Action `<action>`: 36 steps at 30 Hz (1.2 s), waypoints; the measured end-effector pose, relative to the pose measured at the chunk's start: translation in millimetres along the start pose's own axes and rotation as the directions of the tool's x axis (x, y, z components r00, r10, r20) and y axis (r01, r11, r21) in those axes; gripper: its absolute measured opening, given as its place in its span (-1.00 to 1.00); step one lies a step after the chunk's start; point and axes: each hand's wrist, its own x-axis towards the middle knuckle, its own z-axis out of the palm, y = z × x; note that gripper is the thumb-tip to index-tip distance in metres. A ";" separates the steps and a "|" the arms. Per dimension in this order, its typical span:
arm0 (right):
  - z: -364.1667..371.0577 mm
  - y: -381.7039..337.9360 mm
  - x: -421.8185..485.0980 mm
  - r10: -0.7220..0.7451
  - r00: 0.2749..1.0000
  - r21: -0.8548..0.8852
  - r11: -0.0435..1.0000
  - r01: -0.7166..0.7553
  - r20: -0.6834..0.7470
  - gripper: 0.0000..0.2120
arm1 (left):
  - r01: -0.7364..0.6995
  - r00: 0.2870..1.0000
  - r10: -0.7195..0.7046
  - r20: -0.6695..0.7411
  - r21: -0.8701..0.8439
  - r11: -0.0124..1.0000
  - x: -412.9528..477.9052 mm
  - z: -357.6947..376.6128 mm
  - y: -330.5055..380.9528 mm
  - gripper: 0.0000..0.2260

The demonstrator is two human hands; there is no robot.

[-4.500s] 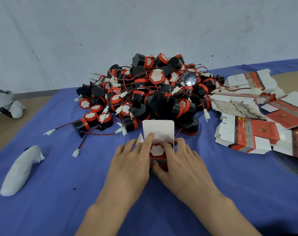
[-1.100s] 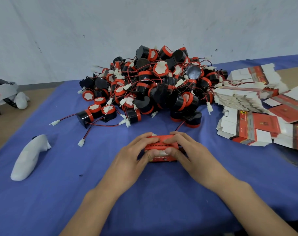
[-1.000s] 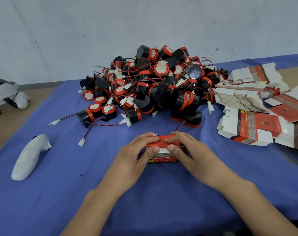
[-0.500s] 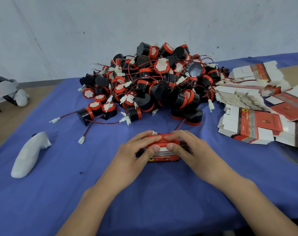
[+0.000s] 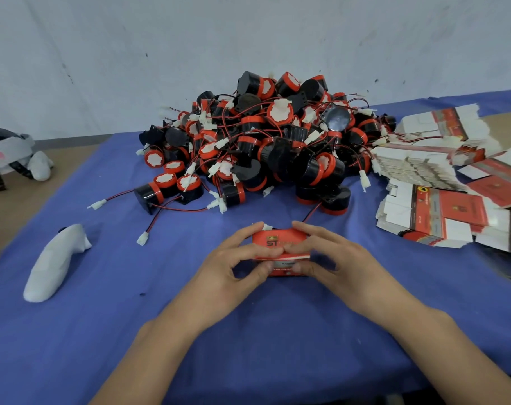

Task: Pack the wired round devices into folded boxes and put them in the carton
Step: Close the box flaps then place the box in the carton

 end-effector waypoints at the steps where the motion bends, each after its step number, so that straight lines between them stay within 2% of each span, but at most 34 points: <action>1: -0.2 0.9 -1.3 -0.004 1.000 -0.028 1.000 0.004 -0.004 -0.67 | -0.001 1.000 0.000 0.006 0.012 1.000 -0.1 -0.5 -0.4 -0.74; 4: 0.0 2.3 -4.0 -0.001 1.000 -0.050 0.999 0.001 -0.004 -0.69 | -0.008 1.000 0.008 0.002 0.015 1.000 -0.8 0.7 -1.1 -0.76; 8: 2.0 2.9 -3.2 0.045 0.999 0.039 0.998 -0.045 -0.004 -0.71 | 0.012 1.000 -0.012 -0.003 -0.023 1.000 -1.7 2.0 1.1 -0.74; 11: 2.1 0.1 -0.8 0.084 0.996 0.220 0.972 -0.080 -0.007 -0.81 | 0.067 0.997 -0.071 -0.038 -0.107 0.992 -1.0 2.9 7.5 -0.78; 14: -3.7 -13.3 5.0 0.139 0.986 0.468 0.880 -0.081 -0.091 -0.84 | 0.110 0.978 -0.148 -0.144 -0.243 0.964 4.4 3.7 18.4 -0.84; 16: -2.2 -26.2 10.9 0.168 0.973 0.574 0.818 -0.048 -0.158 -0.83 | 0.065 0.958 -0.145 -0.249 -0.306 0.950 10.0 9.6 29.9 -0.90; 19: 17.4 -46.4 19.6 0.241 0.940 0.693 0.721 -0.006 -0.243 -0.87 | -0.054 0.925 -0.120 -0.361 -0.438 0.897 18.9 29.1 47.0 -0.88; 22: 34.3 -63.6 29.6 0.327 0.880 0.715 0.699 0.021 -0.346 -0.91 | -0.129 0.879 -0.098 -0.467 -0.430 0.894 29.0 39.0 59.6 -0.87; 25: 33.9 -71.0 41.9 0.352 0.853 0.728 0.684 0.046 -0.385 -0.90 | -0.144 0.841 -0.134 -0.524 -0.456 0.878 39.8 37.0 61.1 -0.84; 29: 34.8 -74.1 50.8 0.386 0.822 0.769 0.632 0.095 -0.420 -0.85 | -0.070 0.835 -0.279 -0.475 -0.595 0.801 47.6 35.6 55.3 -0.80; 36: 41.5 -75.4 57.9 0.451 0.777 0.718 0.696 0.002 -0.440 -0.67 | 0.009 0.829 -0.366 -0.422 -0.645 0.764 50.8 34.8 45.5 -0.68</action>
